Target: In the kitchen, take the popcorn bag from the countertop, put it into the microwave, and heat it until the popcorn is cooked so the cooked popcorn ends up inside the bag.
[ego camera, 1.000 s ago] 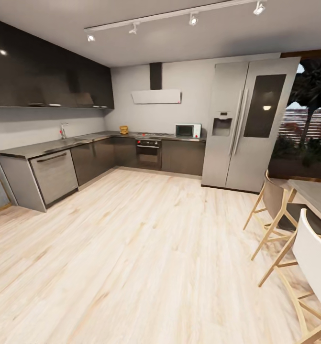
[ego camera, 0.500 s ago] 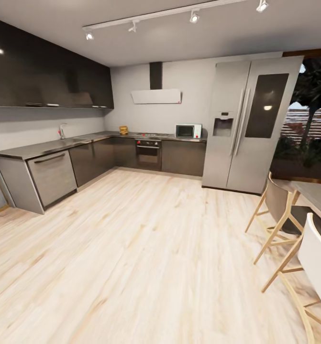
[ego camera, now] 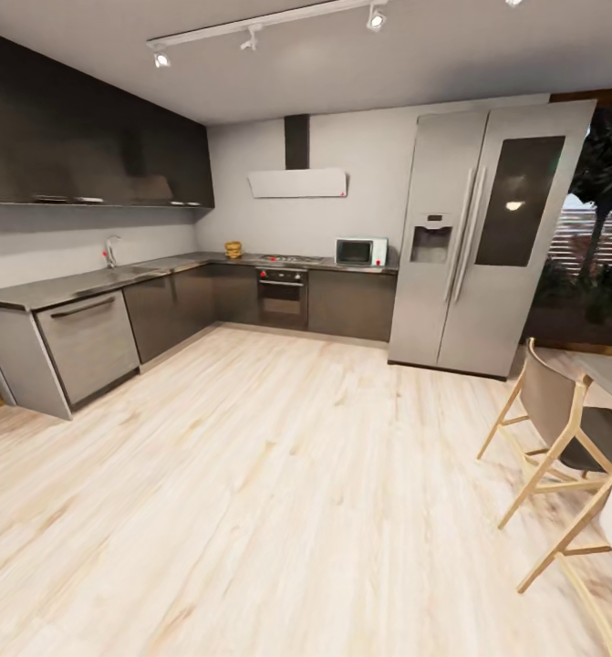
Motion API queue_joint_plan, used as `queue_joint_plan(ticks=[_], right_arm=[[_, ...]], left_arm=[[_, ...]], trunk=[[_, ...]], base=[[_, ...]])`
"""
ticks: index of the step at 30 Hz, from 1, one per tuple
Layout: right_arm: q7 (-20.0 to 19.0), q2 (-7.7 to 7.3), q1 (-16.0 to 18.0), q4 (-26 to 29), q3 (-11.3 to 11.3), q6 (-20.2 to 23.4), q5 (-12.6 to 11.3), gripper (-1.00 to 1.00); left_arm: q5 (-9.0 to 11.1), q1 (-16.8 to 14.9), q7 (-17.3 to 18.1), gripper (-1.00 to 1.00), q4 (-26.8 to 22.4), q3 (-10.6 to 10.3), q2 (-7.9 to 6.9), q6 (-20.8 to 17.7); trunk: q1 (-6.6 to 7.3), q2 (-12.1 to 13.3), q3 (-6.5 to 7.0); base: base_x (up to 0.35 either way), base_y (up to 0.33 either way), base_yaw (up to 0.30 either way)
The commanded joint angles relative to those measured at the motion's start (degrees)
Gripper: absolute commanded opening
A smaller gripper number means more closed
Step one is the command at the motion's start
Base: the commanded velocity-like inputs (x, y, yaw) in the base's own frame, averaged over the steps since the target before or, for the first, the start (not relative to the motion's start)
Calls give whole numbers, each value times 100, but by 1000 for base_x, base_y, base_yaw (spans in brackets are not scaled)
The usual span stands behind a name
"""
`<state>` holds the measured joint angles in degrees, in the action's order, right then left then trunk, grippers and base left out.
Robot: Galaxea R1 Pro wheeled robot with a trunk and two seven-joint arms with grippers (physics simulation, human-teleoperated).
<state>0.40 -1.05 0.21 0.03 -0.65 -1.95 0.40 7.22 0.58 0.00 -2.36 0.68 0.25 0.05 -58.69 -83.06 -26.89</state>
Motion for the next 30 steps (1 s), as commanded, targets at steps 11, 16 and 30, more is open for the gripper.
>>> queue_joint_plan(ticks=[11, 16, 30], right_arm=[[-1, -38, 3, -3, -22, -25, 27, 100], [-4, -44, 5, -3, -23, -25, 30, 100], [-5, -44, 3, -3, -23, -25, 30, 100]], left_arm=[[51, 3, 0, 100, -10, 3, 1, -49], [52, 3, 0, 100, -10, 3, 1, -49], [52, 3, -15, 100, -10, 3, 1, -49]], trunk=[[-3, -2, -4], [-3, -2, -4], [-3, -2, -4]], base=[[325, 0, 0], [325, 0, 0], [325, 0, 0]])
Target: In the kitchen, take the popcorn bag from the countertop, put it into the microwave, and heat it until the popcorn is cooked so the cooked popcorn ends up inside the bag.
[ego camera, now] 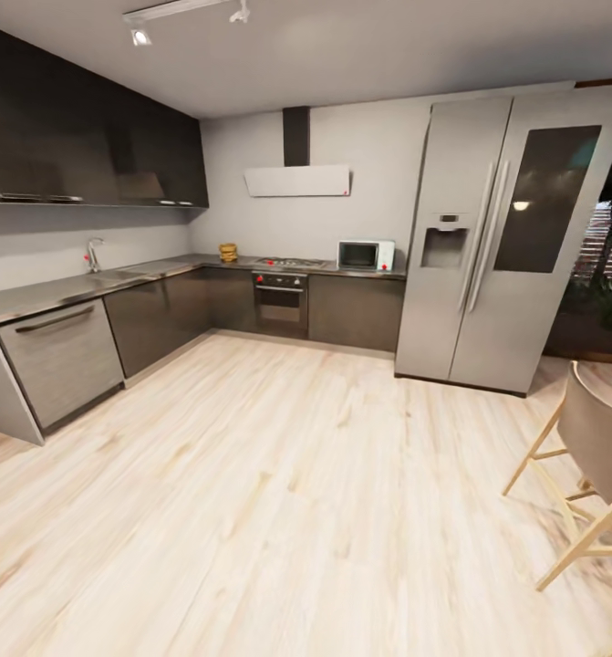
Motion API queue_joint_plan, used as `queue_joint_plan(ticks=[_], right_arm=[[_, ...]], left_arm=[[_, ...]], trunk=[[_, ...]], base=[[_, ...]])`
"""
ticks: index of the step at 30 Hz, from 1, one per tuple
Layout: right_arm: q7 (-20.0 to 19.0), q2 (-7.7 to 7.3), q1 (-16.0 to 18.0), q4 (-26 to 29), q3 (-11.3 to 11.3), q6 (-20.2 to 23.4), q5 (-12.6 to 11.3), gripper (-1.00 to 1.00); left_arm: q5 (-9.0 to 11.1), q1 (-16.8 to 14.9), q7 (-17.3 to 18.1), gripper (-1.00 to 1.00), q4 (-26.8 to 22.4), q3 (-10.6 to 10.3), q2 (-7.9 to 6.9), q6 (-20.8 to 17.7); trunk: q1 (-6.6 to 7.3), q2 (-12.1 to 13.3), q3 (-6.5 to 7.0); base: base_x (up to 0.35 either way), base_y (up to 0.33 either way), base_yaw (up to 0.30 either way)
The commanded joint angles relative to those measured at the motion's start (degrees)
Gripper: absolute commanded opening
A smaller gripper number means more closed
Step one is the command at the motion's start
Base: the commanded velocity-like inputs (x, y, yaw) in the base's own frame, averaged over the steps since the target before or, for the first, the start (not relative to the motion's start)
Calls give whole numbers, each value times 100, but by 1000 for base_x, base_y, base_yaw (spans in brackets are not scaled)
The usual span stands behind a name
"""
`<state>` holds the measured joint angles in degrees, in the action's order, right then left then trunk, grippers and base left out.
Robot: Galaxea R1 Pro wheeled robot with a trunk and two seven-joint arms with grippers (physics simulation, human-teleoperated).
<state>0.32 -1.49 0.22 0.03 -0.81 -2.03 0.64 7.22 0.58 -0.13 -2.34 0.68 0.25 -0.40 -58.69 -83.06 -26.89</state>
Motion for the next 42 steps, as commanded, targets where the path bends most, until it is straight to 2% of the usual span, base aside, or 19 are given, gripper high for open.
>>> queue_joint_plan(ticks=[1, 42], right_arm=[[3, 0, 2, -3, -7, -17, 7, 100], [9, 0, 1, -3, 2, -22, -11, 100]], left_arm=[[52, 4, -3, 100, -13, 3, 1, -4], [48, 4, -4, 100, -13, 3, 1, -4]], trunk=[[-3, -2, -4], [-3, -2, -4]], base=[[325, 0, 0], [325, 0, 0]])
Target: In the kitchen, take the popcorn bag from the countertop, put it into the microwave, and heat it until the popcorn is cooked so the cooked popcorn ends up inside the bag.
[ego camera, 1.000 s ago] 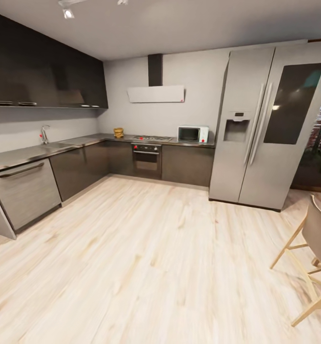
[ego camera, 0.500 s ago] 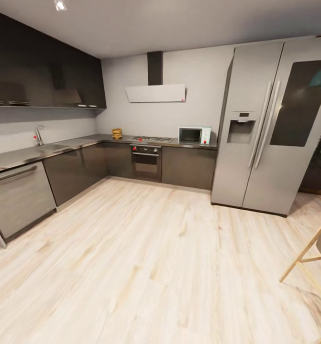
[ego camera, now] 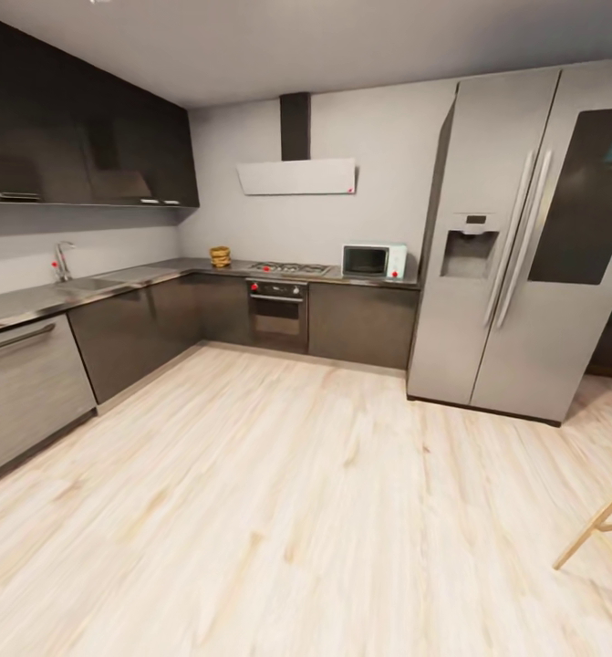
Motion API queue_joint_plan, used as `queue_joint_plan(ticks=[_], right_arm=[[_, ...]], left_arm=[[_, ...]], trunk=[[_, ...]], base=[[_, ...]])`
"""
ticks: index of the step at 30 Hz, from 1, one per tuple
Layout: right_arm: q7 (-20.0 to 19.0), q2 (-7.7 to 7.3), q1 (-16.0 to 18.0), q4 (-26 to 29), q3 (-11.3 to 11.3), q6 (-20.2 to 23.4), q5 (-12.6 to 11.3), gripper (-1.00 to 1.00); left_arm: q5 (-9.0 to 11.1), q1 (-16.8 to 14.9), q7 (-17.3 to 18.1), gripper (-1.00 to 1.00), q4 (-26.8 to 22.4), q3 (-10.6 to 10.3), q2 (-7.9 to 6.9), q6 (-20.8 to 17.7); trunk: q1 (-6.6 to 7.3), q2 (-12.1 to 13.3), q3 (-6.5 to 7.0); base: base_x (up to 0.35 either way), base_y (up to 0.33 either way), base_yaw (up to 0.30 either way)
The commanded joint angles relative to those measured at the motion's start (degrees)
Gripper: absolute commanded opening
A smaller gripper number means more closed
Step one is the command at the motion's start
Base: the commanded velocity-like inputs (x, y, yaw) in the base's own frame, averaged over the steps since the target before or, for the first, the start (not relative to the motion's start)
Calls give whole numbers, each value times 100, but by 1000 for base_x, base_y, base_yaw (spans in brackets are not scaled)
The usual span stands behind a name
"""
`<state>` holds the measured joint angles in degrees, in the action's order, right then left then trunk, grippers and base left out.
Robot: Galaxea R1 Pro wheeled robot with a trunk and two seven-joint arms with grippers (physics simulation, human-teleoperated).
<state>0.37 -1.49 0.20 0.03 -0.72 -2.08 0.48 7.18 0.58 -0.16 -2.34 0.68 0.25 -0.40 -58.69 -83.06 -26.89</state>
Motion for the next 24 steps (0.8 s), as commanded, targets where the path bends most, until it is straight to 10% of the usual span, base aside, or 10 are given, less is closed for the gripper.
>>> queue_joint_plan(ticks=[1, 24], right_arm=[[5, -2, 3, -3, -7, -18, 5, 100], [6, 0, 2, -3, 1, -29, 13, 100]], left_arm=[[51, 4, -2, 100, -12, 3, 1, -1], [51, 4, -2, 100, -12, 3, 1, 22]], trunk=[[-3, -2, -4], [-3, -2, -4]], base=[[325, 0, 0], [325, 0, 0]])
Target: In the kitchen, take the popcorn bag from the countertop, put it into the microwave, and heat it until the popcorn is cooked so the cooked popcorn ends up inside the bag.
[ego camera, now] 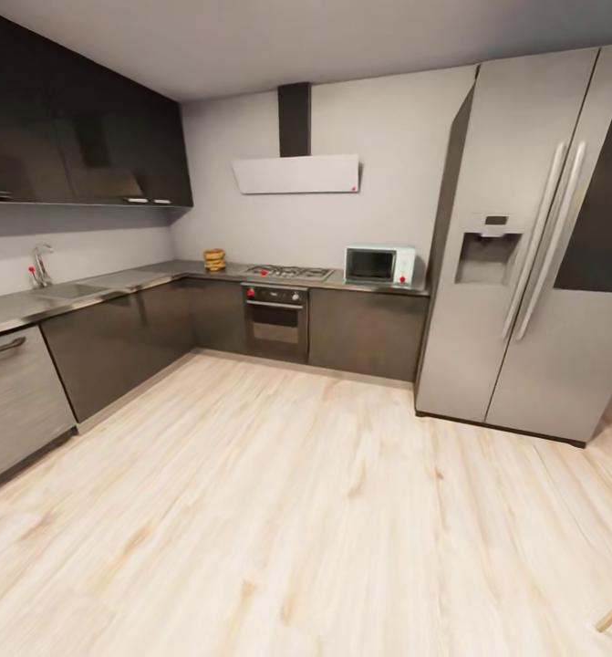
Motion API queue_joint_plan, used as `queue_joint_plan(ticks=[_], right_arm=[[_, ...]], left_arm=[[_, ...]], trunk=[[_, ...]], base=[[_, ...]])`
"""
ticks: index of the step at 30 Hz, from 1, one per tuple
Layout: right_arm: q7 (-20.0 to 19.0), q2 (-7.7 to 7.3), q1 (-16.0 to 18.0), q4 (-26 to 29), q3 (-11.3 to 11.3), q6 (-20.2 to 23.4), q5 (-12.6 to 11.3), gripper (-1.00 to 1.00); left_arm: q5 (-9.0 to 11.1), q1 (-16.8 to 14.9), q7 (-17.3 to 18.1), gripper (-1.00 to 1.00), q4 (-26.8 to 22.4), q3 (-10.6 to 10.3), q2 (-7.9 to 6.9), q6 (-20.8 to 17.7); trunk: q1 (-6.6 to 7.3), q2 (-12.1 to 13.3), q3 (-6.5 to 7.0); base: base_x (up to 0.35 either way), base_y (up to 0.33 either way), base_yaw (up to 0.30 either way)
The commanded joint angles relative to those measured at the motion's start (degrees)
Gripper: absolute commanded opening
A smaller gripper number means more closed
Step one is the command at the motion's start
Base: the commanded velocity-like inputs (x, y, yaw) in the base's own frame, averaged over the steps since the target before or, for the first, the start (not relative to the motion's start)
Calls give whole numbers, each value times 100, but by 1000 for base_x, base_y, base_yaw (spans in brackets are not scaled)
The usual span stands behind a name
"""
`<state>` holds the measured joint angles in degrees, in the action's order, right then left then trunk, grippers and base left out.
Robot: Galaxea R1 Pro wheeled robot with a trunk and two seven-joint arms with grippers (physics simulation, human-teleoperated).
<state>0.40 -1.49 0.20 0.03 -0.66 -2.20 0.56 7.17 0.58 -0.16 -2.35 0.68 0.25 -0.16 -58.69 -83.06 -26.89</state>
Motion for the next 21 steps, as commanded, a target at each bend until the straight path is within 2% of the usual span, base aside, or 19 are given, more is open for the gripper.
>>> queue_joint_plan(ticks=[1, 8, 21], right_arm=[[4, 0, 1, -3, -5, -17, 6, 100], [4, 0, 4, -3, -3, -142, -4, 100], [4, 0, 4, -3, 3, -175, -12, 100]], left_arm=[[49, 3, -2, 100, -12, 2, 1, -2], [48, 3, 0, 100, -12, 2, 1, -2], [47, 3, -2, 100, -12, 2, 1, 11]], trunk=[[-3, -2, -4], [-3, -2, -4], [-3, -2, -4]], base=[[325, 0, 0], [325, 0, -31], [325, 0, -178]])
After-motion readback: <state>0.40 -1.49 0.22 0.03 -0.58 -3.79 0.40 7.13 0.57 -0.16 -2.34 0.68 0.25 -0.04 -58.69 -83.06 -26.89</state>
